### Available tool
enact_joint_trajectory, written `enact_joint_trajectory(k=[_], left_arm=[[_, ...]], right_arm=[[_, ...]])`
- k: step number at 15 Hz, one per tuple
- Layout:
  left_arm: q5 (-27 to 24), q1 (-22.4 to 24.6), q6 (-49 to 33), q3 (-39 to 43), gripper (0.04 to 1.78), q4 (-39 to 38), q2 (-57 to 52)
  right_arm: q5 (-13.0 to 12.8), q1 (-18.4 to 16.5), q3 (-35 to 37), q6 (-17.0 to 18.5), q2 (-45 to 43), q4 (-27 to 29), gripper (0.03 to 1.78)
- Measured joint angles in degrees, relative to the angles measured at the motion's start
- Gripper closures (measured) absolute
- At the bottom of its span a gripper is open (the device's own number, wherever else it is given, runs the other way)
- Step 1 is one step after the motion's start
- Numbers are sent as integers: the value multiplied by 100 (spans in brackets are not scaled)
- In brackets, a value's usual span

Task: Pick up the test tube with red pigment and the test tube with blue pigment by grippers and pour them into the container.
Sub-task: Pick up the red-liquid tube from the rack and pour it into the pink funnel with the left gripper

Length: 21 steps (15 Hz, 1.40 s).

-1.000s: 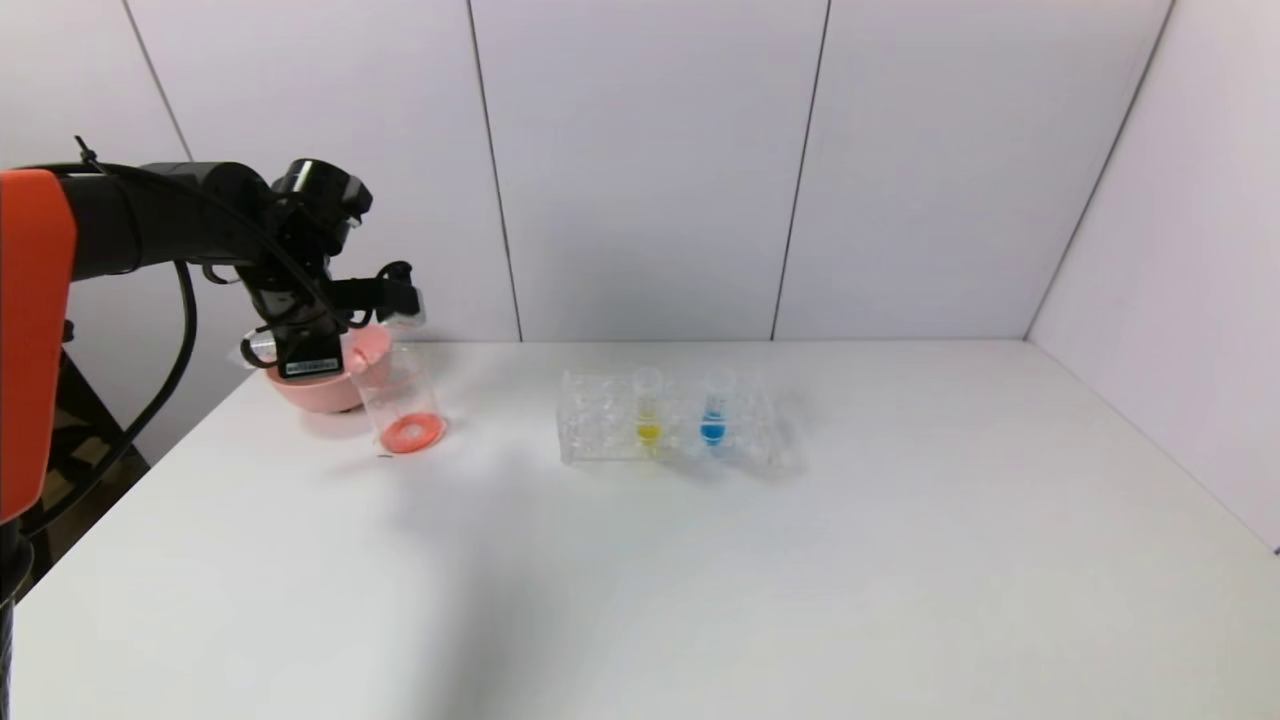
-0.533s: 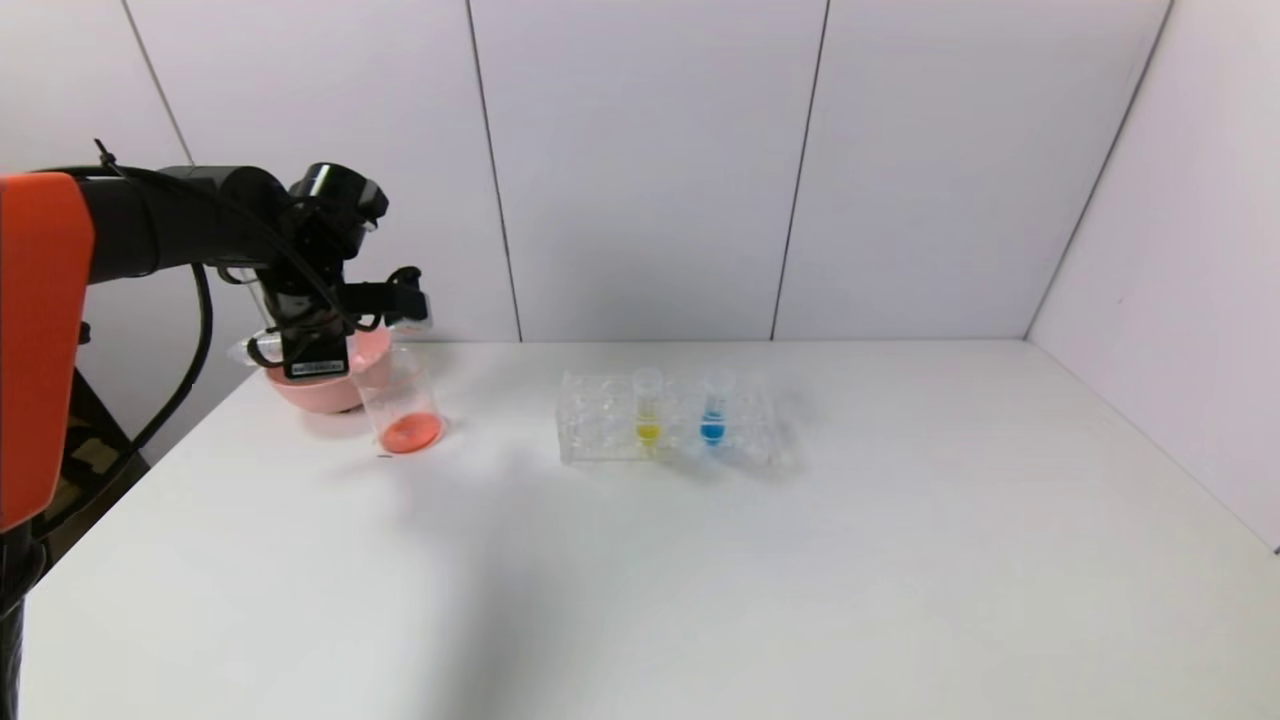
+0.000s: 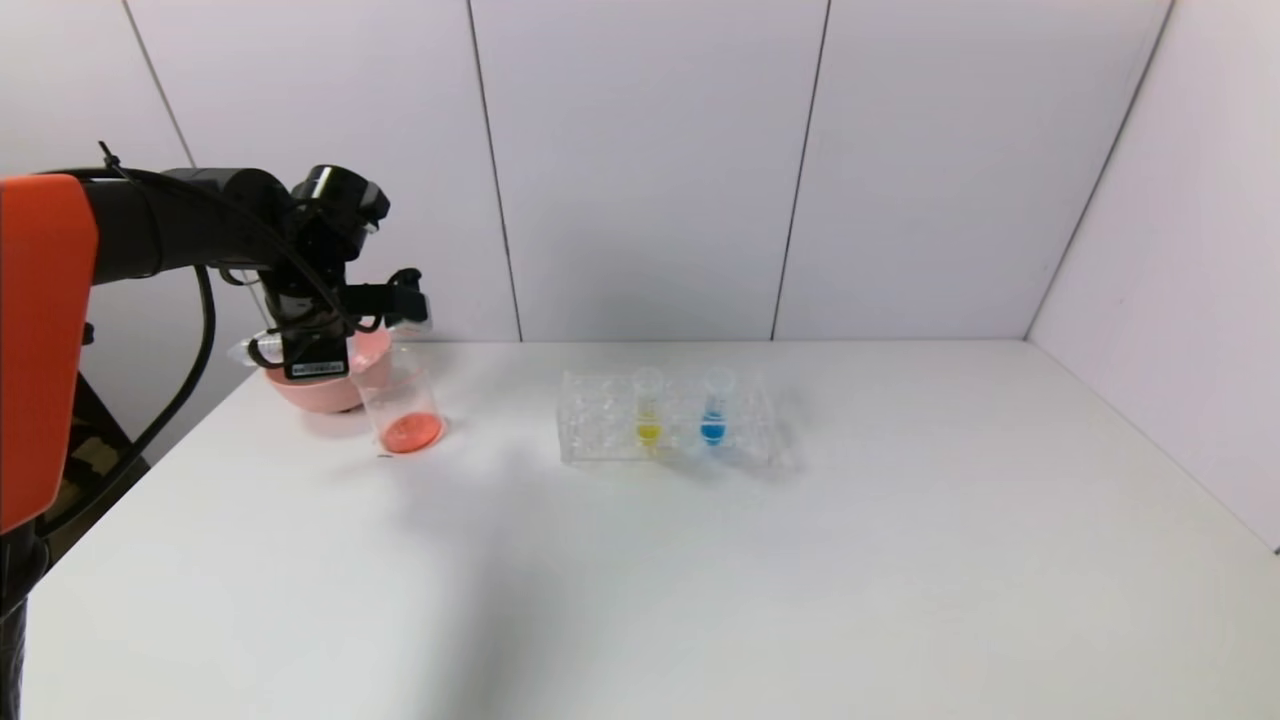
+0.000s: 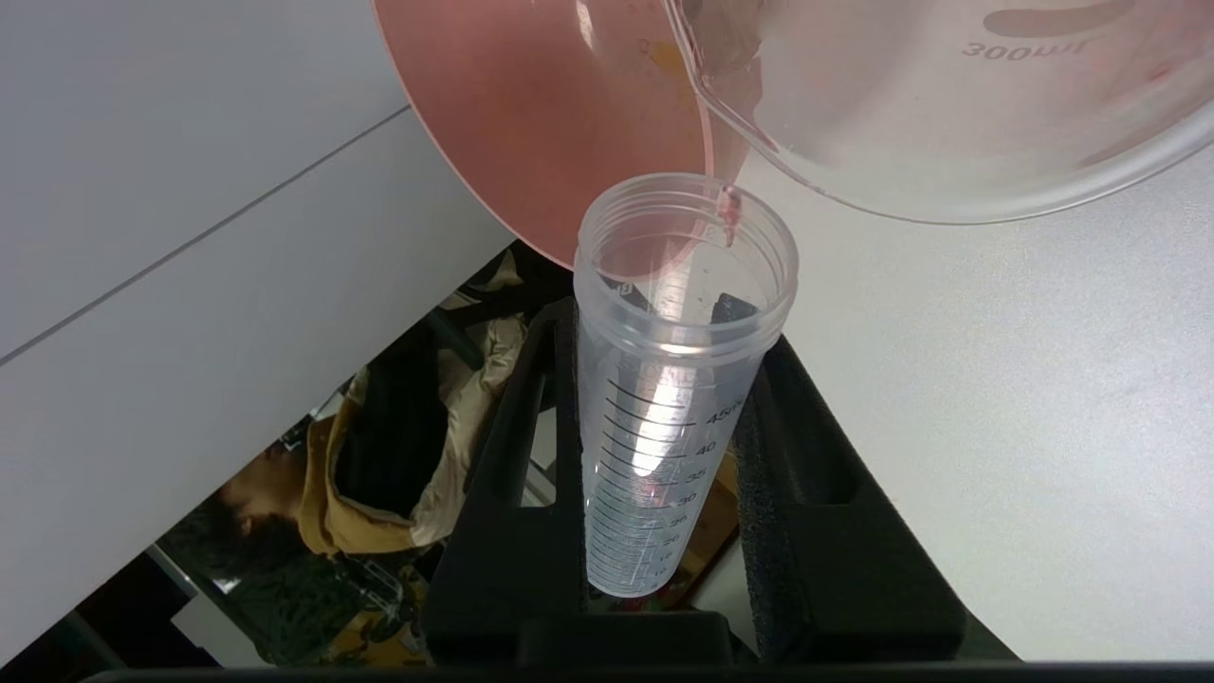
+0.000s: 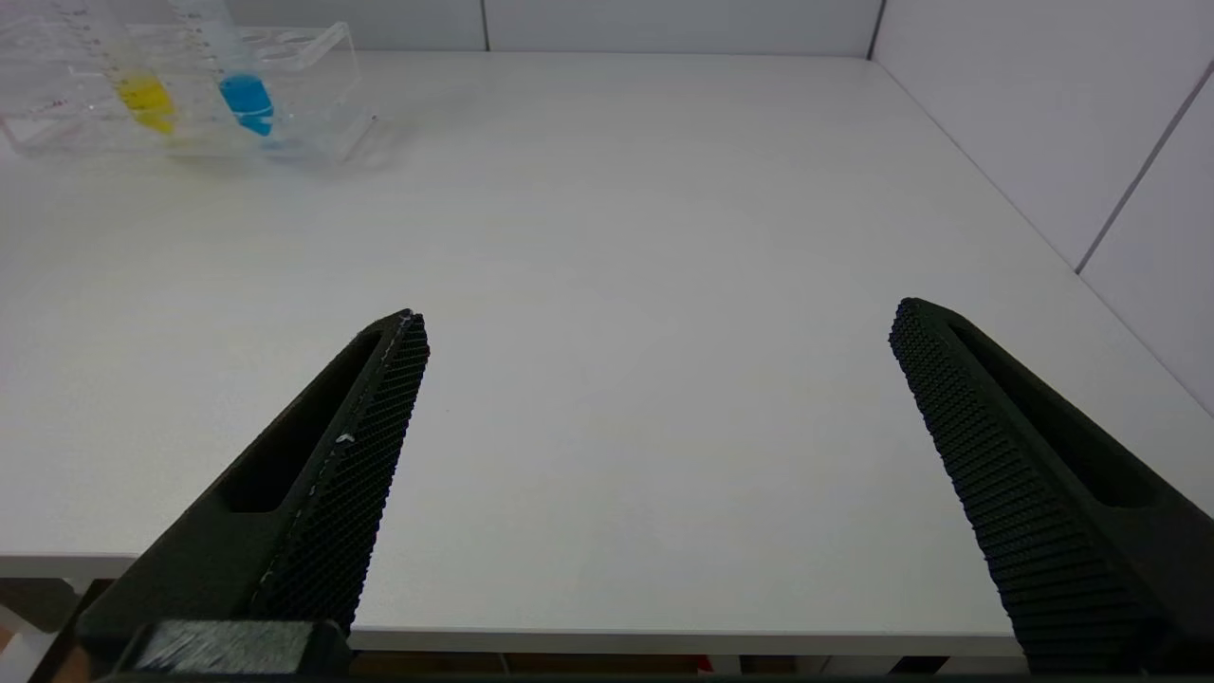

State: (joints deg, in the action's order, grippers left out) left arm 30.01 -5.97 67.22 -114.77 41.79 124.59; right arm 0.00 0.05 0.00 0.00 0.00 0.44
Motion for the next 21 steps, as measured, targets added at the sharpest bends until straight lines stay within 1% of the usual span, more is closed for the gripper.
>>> enact_joint_trajectory(k=[8,13,19,21], left_arm=[[2,-24,0,0,136,-12,13],[185,-33,15,-6,136,10,44],[124,-33,-82,-6,136,-146,-127],[24,7,-289,-11,136,-285,-312]], right_arm=[[0,5,0,0,0,0,4],[0,0,0,0,0,0,4],[-2,0,0,0,0,0,4],[0,0,0,0,0,0,4]])
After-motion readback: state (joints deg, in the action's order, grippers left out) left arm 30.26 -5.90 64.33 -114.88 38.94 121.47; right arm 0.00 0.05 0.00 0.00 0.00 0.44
